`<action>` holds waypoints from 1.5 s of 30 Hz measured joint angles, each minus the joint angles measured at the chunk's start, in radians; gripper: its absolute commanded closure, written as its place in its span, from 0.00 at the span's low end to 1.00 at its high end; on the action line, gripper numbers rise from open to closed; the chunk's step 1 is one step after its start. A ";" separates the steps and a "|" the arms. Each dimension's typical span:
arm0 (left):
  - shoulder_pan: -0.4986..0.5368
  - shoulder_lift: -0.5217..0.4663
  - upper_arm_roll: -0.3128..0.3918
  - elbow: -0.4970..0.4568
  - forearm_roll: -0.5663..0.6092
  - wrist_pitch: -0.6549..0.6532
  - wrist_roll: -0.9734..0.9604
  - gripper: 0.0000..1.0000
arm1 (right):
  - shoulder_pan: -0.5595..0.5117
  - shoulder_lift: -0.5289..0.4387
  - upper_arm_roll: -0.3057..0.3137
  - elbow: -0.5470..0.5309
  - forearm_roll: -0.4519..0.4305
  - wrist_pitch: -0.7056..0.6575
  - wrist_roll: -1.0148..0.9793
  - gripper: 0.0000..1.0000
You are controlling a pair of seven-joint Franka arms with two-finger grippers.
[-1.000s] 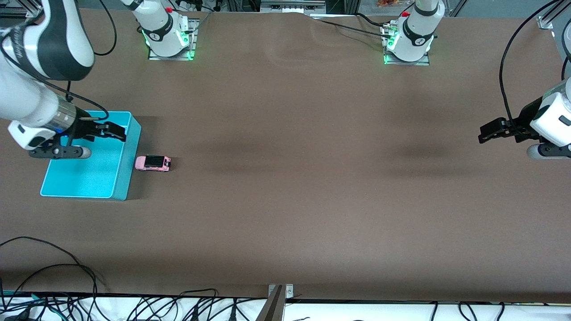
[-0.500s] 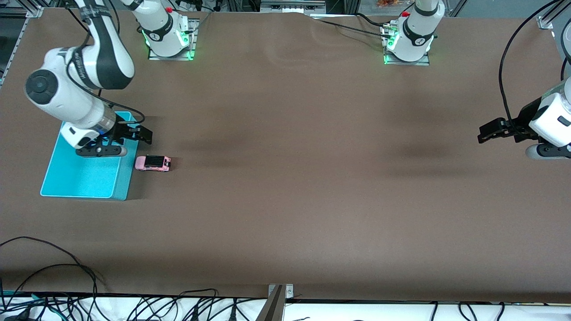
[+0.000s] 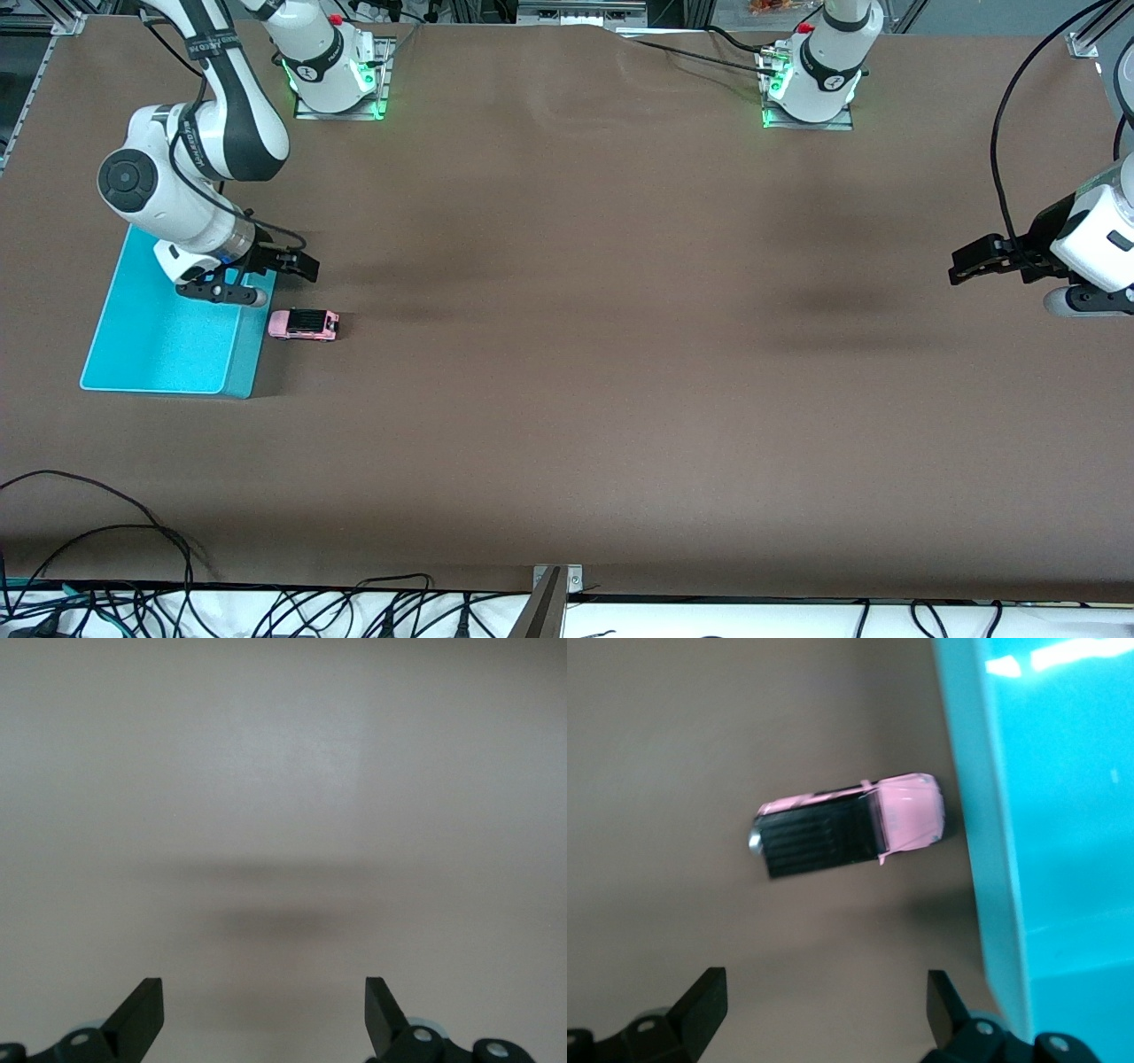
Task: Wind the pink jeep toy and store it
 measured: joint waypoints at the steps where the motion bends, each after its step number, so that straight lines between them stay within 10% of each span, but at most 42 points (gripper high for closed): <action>1: 0.000 0.000 0.000 0.000 0.000 0.000 0.000 0.00 | 0.000 0.006 0.000 -0.006 0.000 0.025 0.046 0.00; 15: 0.000 0.000 0.000 -0.001 0.000 0.001 0.000 0.00 | 0.000 0.095 -0.001 -0.035 -0.023 0.283 0.445 0.00; 45: 0.000 0.000 0.000 -0.004 0.000 0.002 0.000 0.00 | -0.002 0.233 -0.022 0.010 -0.163 0.386 0.888 0.03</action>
